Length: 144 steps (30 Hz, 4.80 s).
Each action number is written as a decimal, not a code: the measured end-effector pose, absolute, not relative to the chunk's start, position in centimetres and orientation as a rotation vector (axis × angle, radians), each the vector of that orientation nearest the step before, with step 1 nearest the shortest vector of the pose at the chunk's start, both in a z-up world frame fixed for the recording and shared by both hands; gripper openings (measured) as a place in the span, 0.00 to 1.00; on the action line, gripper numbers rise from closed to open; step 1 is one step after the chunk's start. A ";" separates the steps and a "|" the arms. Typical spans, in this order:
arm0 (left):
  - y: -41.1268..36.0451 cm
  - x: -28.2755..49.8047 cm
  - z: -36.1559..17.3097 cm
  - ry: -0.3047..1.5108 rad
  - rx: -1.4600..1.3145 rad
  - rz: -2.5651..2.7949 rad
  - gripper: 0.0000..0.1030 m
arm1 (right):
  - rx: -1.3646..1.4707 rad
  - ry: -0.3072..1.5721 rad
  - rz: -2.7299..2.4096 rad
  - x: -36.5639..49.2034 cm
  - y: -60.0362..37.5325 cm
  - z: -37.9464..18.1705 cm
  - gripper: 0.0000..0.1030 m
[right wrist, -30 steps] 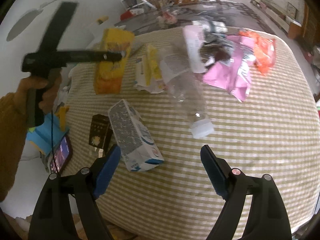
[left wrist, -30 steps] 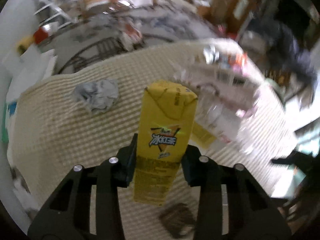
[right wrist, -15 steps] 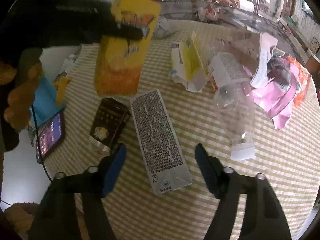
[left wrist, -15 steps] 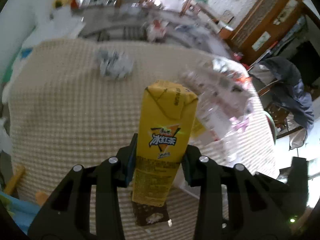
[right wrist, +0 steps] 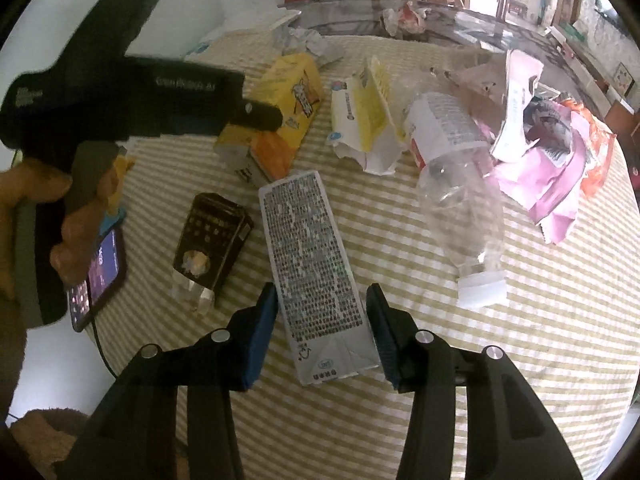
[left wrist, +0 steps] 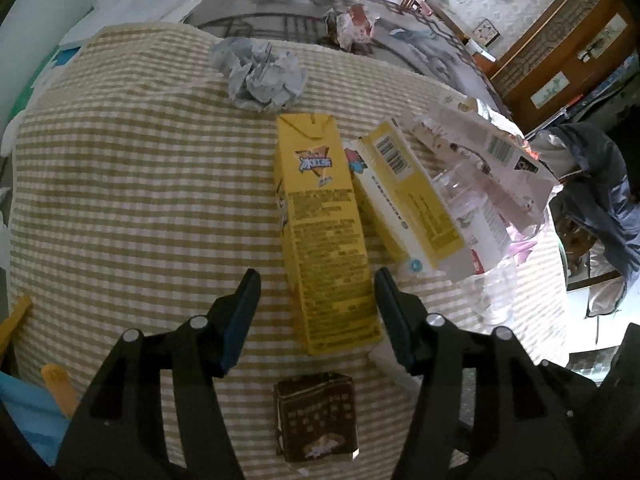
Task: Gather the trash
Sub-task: 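Grasp the white milk carton with the right gripper while the left holds the juice carton, then carry both cartons to the red bucket and open both grippers, then return both tools to the bed and grasp the dark cigarette box with the left gripper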
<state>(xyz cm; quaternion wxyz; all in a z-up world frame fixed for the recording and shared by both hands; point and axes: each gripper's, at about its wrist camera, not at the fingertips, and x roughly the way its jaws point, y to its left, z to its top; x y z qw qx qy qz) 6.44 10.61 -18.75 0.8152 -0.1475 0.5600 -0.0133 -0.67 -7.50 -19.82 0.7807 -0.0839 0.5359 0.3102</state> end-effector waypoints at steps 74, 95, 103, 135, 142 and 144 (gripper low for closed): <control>-39.5 12.6 -15.4 1.145 0.034 -0.633 0.36 | 0.529 0.970 -0.085 6.2 -59.1 -17.8 0.36; -39.3 11.4 -12.7 1.073 0.073 -0.631 0.52 | 0.519 0.865 -0.135 6.2 -59.8 -15.3 0.57; -33.2 10.5 -11.4 1.022 0.018 -0.517 0.52 | 0.459 0.874 -0.033 7.5 -54.4 -14.0 0.57; -0.6 0.7 -14.1 1.050 -0.203 -0.064 0.52 | 0.240 1.014 0.249 5.7 -26.2 -15.5 0.58; 4.5 -1.6 -14.9 1.068 -0.229 0.017 0.52 | 0.240 1.022 0.259 5.1 -23.3 -15.7 0.58; 5.9 -2.4 -15.1 1.071 -0.240 0.046 0.52 | 0.234 1.021 0.266 5.0 -22.5 -15.6 0.58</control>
